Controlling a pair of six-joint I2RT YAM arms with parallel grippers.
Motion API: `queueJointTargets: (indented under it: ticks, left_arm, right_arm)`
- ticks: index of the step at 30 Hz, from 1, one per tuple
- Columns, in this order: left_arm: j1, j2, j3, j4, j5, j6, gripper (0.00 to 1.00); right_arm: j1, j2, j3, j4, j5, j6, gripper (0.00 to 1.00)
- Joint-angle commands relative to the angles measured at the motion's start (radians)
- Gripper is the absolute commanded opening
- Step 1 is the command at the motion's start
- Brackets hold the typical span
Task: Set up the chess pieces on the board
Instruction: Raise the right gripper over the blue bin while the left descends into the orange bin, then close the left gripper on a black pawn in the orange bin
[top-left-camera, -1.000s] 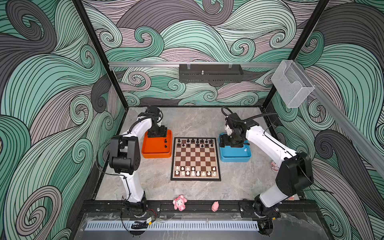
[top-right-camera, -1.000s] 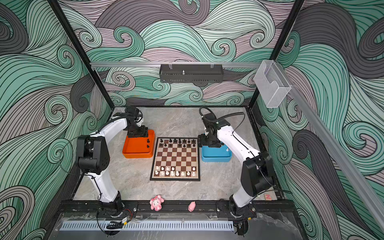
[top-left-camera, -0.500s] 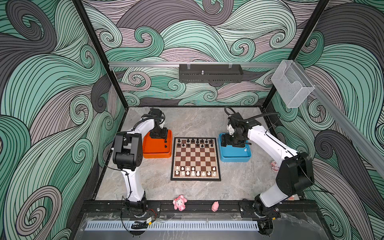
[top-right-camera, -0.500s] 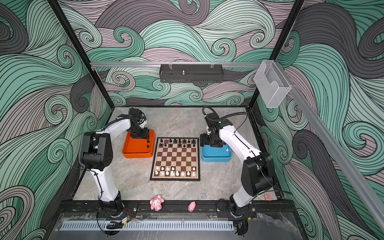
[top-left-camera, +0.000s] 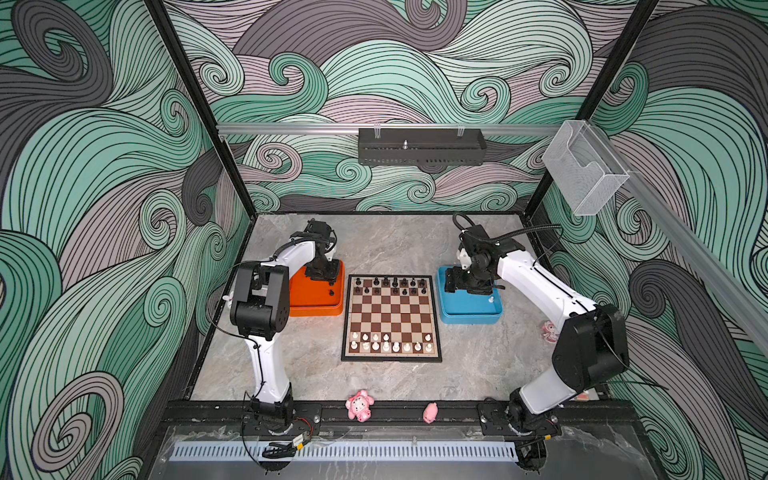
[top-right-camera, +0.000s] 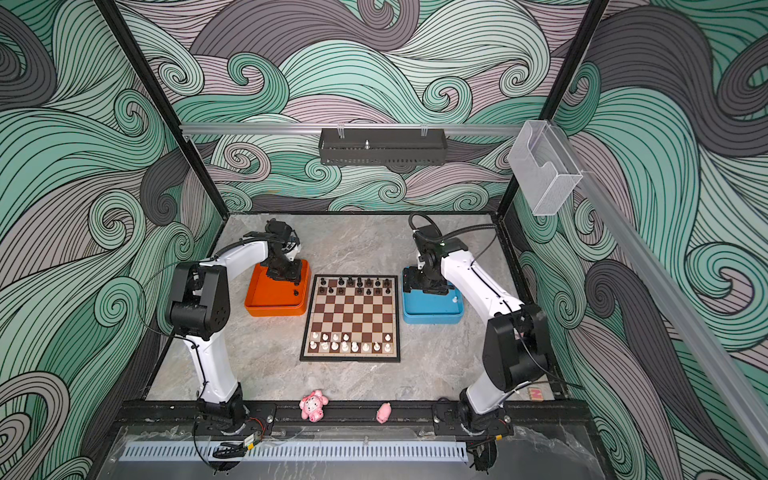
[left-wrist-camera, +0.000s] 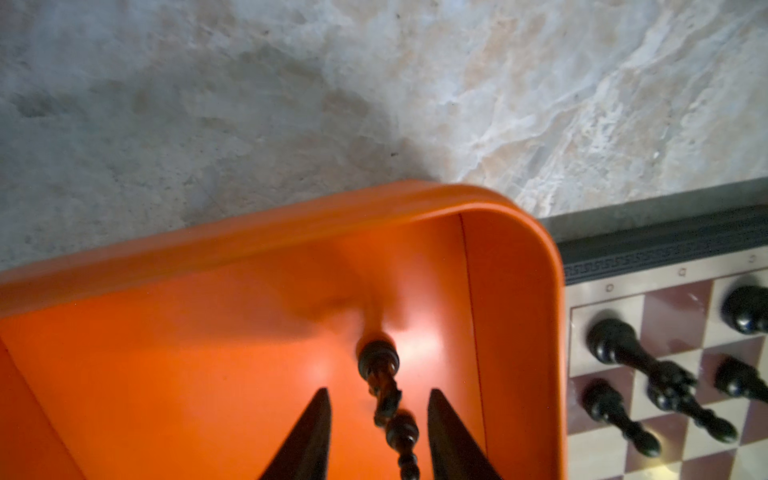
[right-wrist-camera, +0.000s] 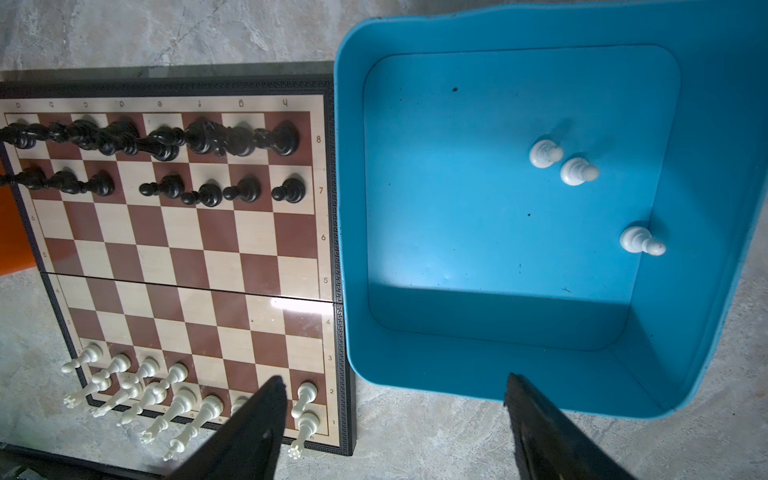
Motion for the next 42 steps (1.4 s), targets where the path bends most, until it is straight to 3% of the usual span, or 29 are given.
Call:
queueJointTargets:
  ticks: [1, 3, 7, 24, 42]
  left_arm:
    - [-0.006, 0.020, -0.003, 0.003, -0.003, 0.004, 0.34]
    - [-0.007, 0.025, 0.001, -0.001, -0.004, 0.004, 0.27]
    - [-0.008, 0.029, 0.000, 0.005, 0.003, 0.000, 0.23]
    - [-0.008, 0.045, 0.015, 0.018, 0.003, -0.014, 0.23]
    - [-0.008, 0.021, 0.012, 0.032, -0.002, -0.023, 0.14]
  right_arm:
    - [-0.009, -0.014, -0.013, 0.004, -0.015, -0.006, 0.83]
    - [-0.009, -0.012, -0.014, 0.007, -0.017, -0.007, 0.83]
    - [-0.012, -0.011, -0.015, 0.006, -0.020, -0.010, 0.83]
    - [-0.017, -0.008, -0.029, 0.017, -0.023, -0.011, 0.83]
    - [-0.018, -0.017, -0.045, 0.023, -0.023, -0.010, 0.82]
